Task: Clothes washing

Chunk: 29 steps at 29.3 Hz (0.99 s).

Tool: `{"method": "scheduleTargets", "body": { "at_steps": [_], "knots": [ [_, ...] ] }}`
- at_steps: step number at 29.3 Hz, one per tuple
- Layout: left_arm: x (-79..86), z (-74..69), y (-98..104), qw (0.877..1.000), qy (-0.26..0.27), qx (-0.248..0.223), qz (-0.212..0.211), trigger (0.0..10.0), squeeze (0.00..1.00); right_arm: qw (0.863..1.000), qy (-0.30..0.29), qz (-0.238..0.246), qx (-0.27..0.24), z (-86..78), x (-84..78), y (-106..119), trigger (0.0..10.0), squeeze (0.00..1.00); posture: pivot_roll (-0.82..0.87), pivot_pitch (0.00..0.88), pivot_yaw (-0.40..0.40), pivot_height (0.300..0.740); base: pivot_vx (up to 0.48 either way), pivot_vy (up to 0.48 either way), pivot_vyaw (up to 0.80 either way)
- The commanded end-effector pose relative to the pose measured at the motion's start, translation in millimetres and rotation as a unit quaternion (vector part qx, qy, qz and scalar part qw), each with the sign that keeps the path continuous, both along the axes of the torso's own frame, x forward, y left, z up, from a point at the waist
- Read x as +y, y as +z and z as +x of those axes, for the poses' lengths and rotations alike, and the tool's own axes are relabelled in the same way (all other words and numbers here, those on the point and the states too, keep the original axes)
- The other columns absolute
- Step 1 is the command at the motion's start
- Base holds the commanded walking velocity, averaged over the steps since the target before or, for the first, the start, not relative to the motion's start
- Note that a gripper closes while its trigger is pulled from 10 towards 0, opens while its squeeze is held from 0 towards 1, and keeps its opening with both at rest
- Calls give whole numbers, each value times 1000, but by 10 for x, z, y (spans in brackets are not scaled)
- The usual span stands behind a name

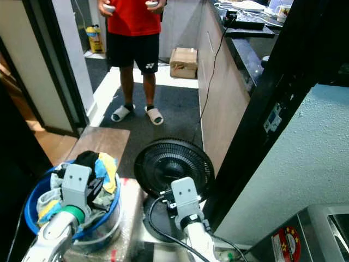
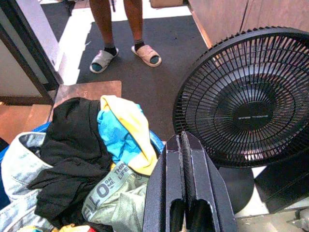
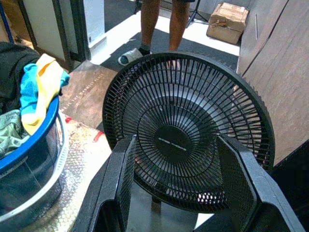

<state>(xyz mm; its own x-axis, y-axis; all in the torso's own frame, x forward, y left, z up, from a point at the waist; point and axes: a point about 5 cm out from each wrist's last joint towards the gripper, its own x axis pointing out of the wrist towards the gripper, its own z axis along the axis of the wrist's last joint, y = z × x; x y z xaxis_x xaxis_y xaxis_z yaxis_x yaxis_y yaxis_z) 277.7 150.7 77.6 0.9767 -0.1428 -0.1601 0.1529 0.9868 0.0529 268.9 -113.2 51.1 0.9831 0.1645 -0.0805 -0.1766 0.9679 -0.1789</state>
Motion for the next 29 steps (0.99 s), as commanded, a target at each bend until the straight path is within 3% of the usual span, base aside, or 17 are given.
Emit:
{"method": "scheduleTargets", "body": {
  "at_steps": [1,10,29],
  "knots": [
    [-11,2,-31,1000,0,3,3,10000,0,1000,-2,-5,4,-8,-9,-32,10000,0,73,0,17,740,0,0,0],
    [-12,8,-39,1000,0,1,4,10000,0,1000,0,-7,3,9,-12,-35,10000,0,77,0,14,740,-90,0,0],
    [-10,7,-55,1000,2,-2,6,10000,0,1000,10,-15,-1,26,11,-39,10000,0,79,0,12,740,-361,0,0]
  ]
}}
